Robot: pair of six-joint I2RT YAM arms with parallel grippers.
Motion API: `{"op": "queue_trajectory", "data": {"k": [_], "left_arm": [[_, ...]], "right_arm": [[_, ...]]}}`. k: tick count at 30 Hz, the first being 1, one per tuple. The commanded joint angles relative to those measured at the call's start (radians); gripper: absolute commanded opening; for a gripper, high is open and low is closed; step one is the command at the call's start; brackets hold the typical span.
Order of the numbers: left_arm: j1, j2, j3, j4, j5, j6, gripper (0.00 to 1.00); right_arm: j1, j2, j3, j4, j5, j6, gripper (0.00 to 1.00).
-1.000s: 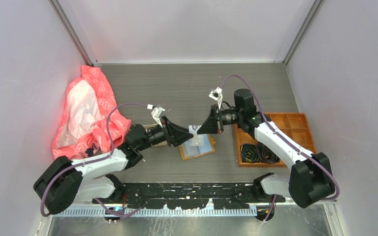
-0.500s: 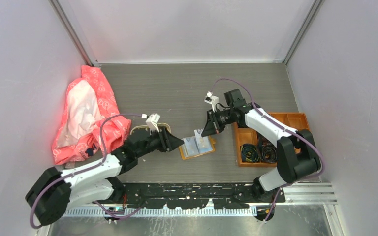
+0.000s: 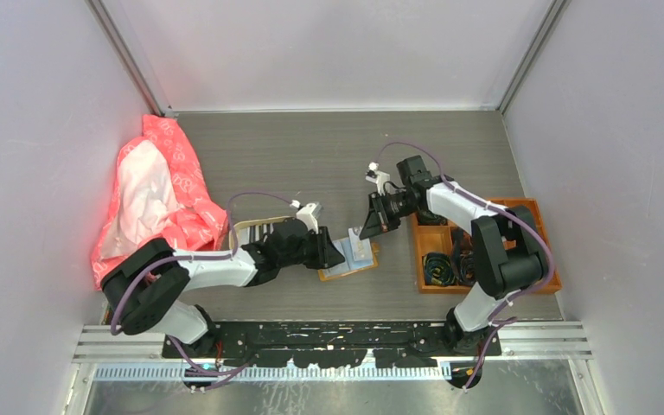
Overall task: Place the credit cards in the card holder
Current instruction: Insert the credit card into the card holder.
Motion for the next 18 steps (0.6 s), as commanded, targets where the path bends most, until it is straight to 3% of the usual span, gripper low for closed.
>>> {"op": "queue_trajectory", "data": {"k": [1,6,18], "left_arm": [[-0.003,0.026,0.043,-0.04,-0.046,0.039,0.28],[-0.002,0.011,0.011,-0.138,-0.134,0.038,0.25],[0.0,0.004,-0.036,-0.189,-0.207,0.022,0.22]], "right_arm": [[-0.01,0.04,0.051,-0.011,-0.058,-0.005,0.01],[-0.009,0.103,0.056,-0.01,-0.1,-0.008,0.01],[-0.009,0.151,0.02,0.115,-0.164,0.09,0.01]]}}
